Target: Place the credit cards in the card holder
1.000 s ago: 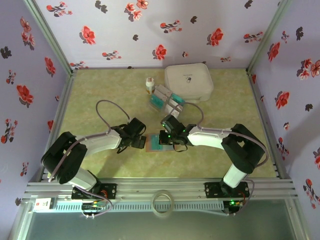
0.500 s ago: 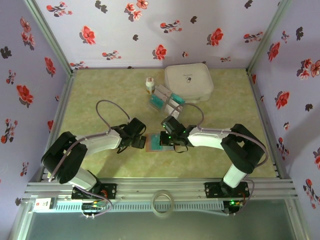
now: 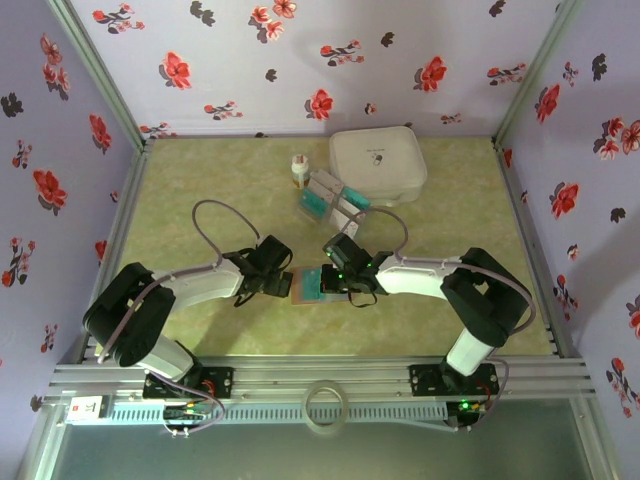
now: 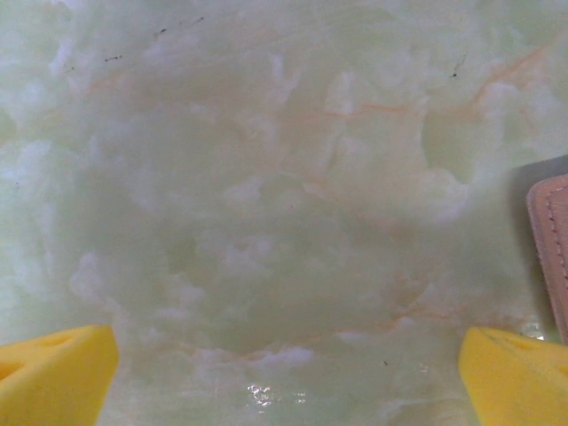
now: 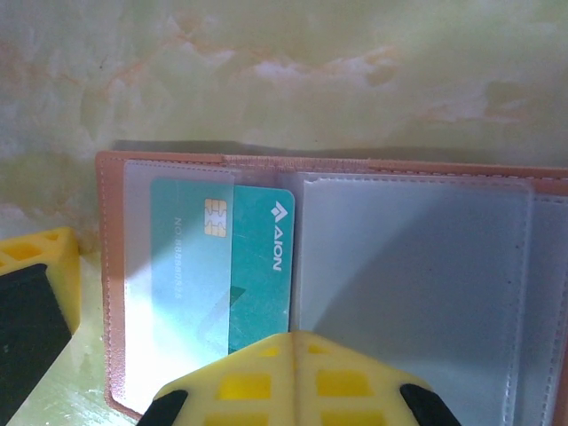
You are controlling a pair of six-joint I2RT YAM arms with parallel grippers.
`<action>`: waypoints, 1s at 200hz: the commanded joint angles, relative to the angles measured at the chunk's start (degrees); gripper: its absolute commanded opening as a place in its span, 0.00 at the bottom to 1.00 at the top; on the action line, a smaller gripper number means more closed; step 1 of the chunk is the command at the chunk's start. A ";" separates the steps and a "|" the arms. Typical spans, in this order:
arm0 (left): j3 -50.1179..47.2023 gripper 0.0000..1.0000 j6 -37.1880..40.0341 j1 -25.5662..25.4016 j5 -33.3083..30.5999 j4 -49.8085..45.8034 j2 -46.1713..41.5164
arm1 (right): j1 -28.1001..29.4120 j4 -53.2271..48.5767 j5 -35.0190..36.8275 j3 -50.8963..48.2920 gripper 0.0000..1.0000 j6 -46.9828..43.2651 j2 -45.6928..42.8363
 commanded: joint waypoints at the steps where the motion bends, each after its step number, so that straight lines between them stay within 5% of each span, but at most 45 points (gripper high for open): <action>1: 0.50 1.00 -0.64 -0.04 0.25 -0.02 1.62 | 0.45 0.44 -0.70 0.98 0.00 1.23 1.34; 200: -0.93 1.00 -1.18 -0.19 1.38 1.46 1.36 | 3.39 0.60 -2.35 7.55 0.00 1.57 7.39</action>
